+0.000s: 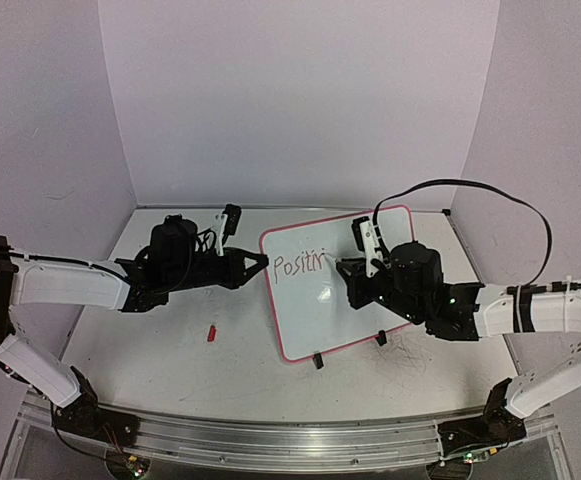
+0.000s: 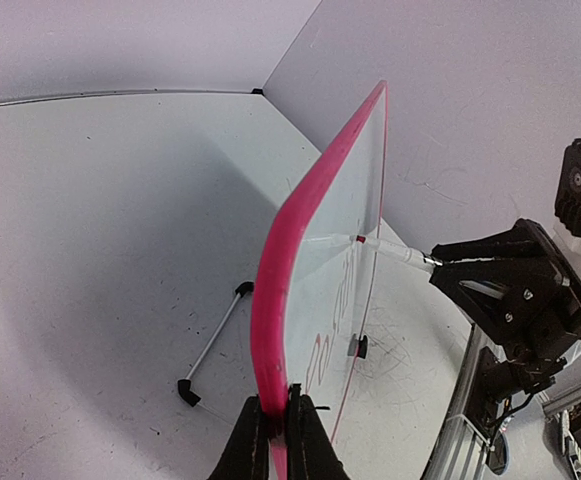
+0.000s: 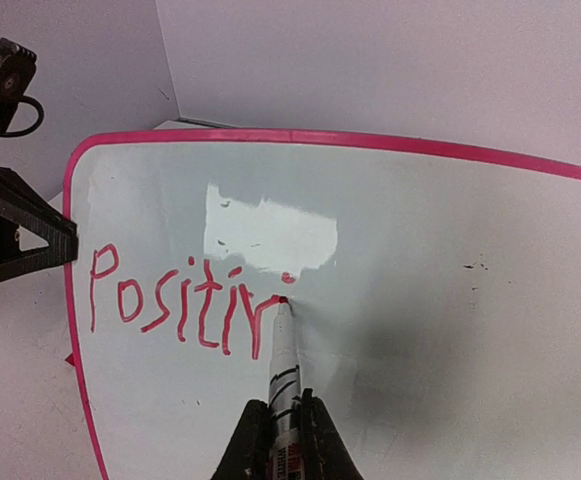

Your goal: Write a sentence on the whiteboard

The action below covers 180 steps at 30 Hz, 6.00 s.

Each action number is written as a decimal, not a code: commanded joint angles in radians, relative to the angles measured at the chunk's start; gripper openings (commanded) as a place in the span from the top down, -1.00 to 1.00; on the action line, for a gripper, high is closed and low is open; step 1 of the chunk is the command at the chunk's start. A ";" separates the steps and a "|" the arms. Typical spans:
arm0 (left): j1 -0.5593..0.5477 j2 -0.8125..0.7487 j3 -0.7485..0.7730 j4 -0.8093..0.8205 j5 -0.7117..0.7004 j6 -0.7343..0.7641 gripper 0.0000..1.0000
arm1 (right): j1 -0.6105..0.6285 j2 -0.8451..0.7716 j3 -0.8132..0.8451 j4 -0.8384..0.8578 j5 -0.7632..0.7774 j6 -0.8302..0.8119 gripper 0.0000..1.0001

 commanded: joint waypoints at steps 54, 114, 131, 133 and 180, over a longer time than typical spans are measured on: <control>0.005 -0.036 0.022 -0.004 -0.027 0.036 1.00 | -0.051 -0.047 0.046 -0.006 -0.038 0.019 1.00; 0.005 -0.036 0.026 -0.005 -0.026 0.041 1.00 | -0.026 -0.079 -0.065 -0.080 -0.037 0.079 1.00; 0.005 -0.033 0.029 -0.007 -0.026 0.040 1.00 | -0.025 -0.122 -0.033 -0.019 -0.054 0.060 1.00; 0.005 -0.032 0.029 -0.007 -0.026 0.041 1.00 | -0.026 -0.088 -0.015 -0.010 -0.061 0.055 1.00; 0.006 -0.049 0.022 -0.010 -0.030 0.039 1.00 | -0.026 -0.090 -0.014 -0.011 0.029 0.053 1.00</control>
